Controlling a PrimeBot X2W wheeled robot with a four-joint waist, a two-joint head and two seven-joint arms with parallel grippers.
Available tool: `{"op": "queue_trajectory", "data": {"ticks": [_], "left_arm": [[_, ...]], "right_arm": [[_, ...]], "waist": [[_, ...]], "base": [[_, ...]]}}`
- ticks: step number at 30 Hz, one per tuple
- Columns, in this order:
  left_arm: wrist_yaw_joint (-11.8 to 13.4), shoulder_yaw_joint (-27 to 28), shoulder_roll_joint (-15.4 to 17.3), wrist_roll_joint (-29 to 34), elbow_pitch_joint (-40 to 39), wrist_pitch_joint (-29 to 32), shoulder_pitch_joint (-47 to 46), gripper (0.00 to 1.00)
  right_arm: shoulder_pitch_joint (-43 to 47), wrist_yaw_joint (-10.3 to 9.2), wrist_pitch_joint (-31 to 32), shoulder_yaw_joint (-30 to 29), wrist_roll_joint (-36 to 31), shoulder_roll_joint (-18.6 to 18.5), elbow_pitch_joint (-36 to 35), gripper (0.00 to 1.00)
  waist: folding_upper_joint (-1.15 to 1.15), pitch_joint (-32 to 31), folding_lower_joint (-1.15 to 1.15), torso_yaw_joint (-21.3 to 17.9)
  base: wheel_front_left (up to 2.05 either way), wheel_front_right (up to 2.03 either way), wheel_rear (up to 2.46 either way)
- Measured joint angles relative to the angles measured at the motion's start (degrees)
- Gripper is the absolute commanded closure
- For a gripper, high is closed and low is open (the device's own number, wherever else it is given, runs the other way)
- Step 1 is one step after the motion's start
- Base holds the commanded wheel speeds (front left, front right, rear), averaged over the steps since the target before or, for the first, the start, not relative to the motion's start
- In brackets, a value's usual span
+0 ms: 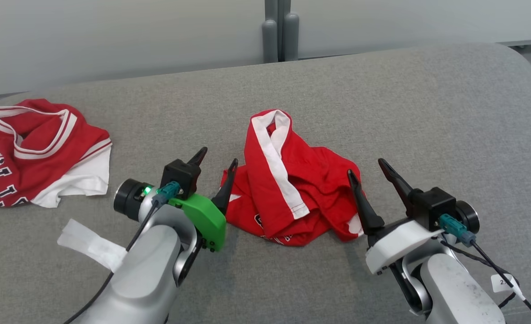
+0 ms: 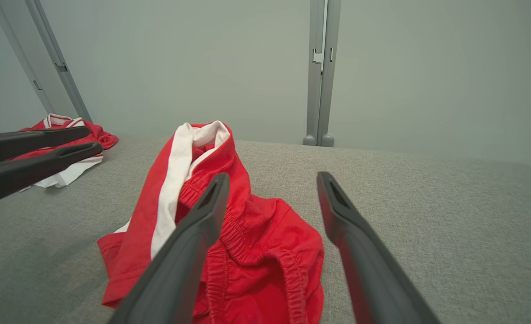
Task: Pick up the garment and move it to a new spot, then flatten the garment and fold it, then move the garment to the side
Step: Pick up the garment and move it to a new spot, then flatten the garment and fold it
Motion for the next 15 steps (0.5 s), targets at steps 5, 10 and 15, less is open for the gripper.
{"op": "queue_trajectory", "data": {"ticks": [5, 10, 15], "left_arm": [[0.01, -1.35, -0.02, -0.8, -1.59, -0.43, 3.03, 0.0], [0.03, -3.25, 0.12, -3.25, -4.42, -0.44, 7.4, 0.0], [0.63, -4.81, 0.13, -3.64, -6.97, -0.48, 7.86, 0.0]], "right_arm": [[0.97, 0.42, -0.01, 0.45, 0.0, 0.14, 1.09, 0.0], [1.04, 1.77, 0.0, 2.0, 0.0, 0.31, 3.41, 0.0], [1.84, 2.21, 0.0, 2.08, 0.01, 0.29, 5.32, 0.0]], "waist": [[0.0, -0.9, 0.0, 1.75], [0.0, -1.45, 0.0, 2.38], [0.0, -1.41, 0.0, 3.48]], "base": [[0.0, 0.0, 0.0], [0.0, 0.0, 0.0], [0.0, 0.0, 0.0]]}}
